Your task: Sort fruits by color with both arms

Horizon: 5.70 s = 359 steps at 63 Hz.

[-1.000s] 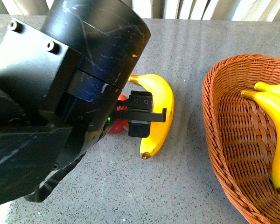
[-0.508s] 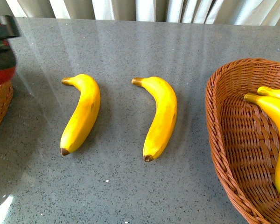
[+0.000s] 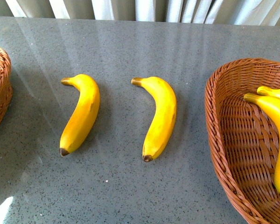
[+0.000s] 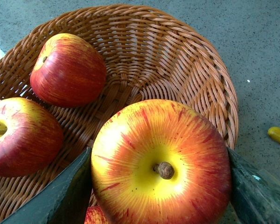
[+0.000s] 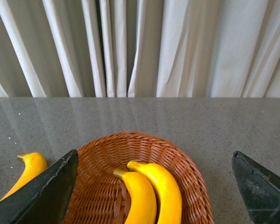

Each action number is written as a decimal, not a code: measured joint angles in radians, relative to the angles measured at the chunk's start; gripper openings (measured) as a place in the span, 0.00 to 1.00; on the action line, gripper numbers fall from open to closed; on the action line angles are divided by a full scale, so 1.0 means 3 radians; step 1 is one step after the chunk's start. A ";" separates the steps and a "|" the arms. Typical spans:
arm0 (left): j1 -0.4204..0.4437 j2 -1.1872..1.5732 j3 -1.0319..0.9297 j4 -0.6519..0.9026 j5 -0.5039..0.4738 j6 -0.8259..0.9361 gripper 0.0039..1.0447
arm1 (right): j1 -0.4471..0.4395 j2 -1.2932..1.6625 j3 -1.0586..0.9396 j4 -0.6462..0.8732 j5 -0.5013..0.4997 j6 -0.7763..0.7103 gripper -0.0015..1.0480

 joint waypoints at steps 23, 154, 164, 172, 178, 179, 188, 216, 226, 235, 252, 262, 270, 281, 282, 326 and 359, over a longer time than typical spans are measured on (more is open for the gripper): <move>-0.0080 -0.0009 -0.0123 0.0052 0.0001 -0.0020 0.91 | 0.0000 0.0000 0.0000 0.0000 0.0000 0.0000 0.91; 0.0341 -0.4121 -0.1761 -0.0057 0.1231 0.1194 0.01 | 0.0000 0.0000 0.0000 0.0000 0.0000 0.0000 0.91; 0.0341 -0.4348 -0.1760 -0.0282 0.1231 0.1194 0.01 | 0.0000 0.0000 0.0000 0.0000 0.0000 0.0000 0.91; 0.0341 -0.4582 -0.1759 -0.0551 0.1230 0.1195 0.01 | 0.0000 0.0000 0.0000 0.0000 0.0000 0.0000 0.91; 0.0341 -0.4957 -0.1759 -0.0971 0.1231 0.1194 0.01 | 0.0000 0.0001 0.0000 0.0000 0.0003 0.0000 0.91; 0.0341 -0.4988 -0.1759 -0.0974 0.1231 0.1194 0.01 | 0.0000 0.0000 0.0000 0.0000 0.0000 0.0000 0.91; 0.0346 -0.4997 -0.1759 -0.0997 0.1230 0.1195 0.01 | 0.0000 0.0001 0.0000 0.0000 0.0000 0.0000 0.91; 0.0346 -0.4999 -0.1759 -0.0997 0.1230 0.1195 0.01 | 0.0000 0.0001 0.0000 0.0000 0.0000 0.0000 0.91; 0.0346 -0.5000 -0.1759 -0.0997 0.1230 0.1194 0.19 | 0.0000 0.0000 0.0000 0.0000 0.0000 0.0000 0.91; 0.0346 -0.5000 -0.1759 -0.0997 0.1230 0.1195 0.45 | 0.0000 0.0000 0.0000 0.0000 0.0000 0.0000 0.91; 0.0346 -0.5000 -0.1759 -0.0997 0.1230 0.1197 0.93 | 0.0000 0.0000 0.0000 0.0000 0.0000 0.0000 0.91; 0.0346 -0.5000 -0.1759 -0.0997 0.1230 0.1203 0.91 | 0.0000 0.0000 0.0000 0.0000 0.0000 0.0001 0.91; 0.0346 -0.5000 -0.1759 -0.0997 0.1230 0.1202 0.91 | 0.0000 0.0001 0.0000 0.0000 0.0000 0.0000 0.91; 0.0346 -0.5000 -0.1759 -0.0997 0.1231 0.1203 0.91 | -0.0684 0.1486 0.0848 -0.1461 -0.2215 0.0463 0.91; 0.0346 -0.5000 -0.1759 -0.0997 0.1230 0.1202 0.91 | -0.0694 0.1645 0.0930 -0.1442 -0.2369 0.0488 0.91; 0.0346 -0.5000 -0.1759 -0.0997 0.1231 0.1203 0.91 | 0.1808 0.5773 0.3188 0.0422 -0.0432 0.0558 0.91; 0.0346 -0.5000 -0.1759 -0.0997 0.1230 0.1203 0.91 | 0.2304 0.7304 0.4896 -0.0581 -0.0284 0.0912 0.91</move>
